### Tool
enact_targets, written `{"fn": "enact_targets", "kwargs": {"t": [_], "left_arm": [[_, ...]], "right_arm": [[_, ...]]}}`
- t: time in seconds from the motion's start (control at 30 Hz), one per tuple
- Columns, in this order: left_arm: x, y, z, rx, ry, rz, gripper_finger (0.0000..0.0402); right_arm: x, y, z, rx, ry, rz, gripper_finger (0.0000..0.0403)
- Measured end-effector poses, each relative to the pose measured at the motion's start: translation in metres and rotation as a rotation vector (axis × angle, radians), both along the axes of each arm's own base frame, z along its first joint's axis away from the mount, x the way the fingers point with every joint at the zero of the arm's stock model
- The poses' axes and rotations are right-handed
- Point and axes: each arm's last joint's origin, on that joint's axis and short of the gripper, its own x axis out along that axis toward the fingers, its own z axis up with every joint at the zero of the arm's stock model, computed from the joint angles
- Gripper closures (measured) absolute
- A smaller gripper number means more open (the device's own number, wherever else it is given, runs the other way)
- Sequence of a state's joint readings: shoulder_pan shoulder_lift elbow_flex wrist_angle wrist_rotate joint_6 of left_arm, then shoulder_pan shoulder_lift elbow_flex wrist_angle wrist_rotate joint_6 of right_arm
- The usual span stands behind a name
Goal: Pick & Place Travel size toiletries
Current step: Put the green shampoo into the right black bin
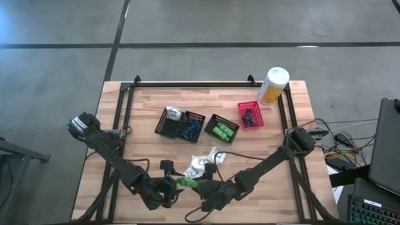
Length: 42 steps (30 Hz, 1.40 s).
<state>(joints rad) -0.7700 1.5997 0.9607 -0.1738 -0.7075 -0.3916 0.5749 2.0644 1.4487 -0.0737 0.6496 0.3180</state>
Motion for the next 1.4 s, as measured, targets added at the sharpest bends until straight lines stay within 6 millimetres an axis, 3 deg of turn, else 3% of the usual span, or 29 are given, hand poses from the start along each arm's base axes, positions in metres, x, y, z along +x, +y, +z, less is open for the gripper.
{"fn": "enact_targets", "kwargs": {"t": [0.27,0.6,0.8,1.1,1.4], "left_arm": [[-0.015,0.013,0.007,0.039,0.121,-0.018,0.0098],[-0.053,0.052,0.045,0.064,0.141,0.075,0.0103],[-0.067,0.066,0.067,-0.015,0.079,0.085,0.0103],[-0.077,0.076,0.083,-0.078,0.02,0.083,0.0103],[-0.078,0.076,0.084,-0.083,0.016,0.082,0.0103]], "right_arm": [[0.0,-0.002,0.001,0.029,-0.006,-0.029,0.024],[-0.006,-0.024,0.0,0.052,0.058,-0.232,0.0236],[-0.001,-0.039,0.001,0.067,0.069,-0.288,0.0241],[0.0,-0.065,0.017,0.052,0.043,-0.393,0.024],[-0.006,-0.073,0.031,0.048,0.035,-0.433,0.0233]]}}
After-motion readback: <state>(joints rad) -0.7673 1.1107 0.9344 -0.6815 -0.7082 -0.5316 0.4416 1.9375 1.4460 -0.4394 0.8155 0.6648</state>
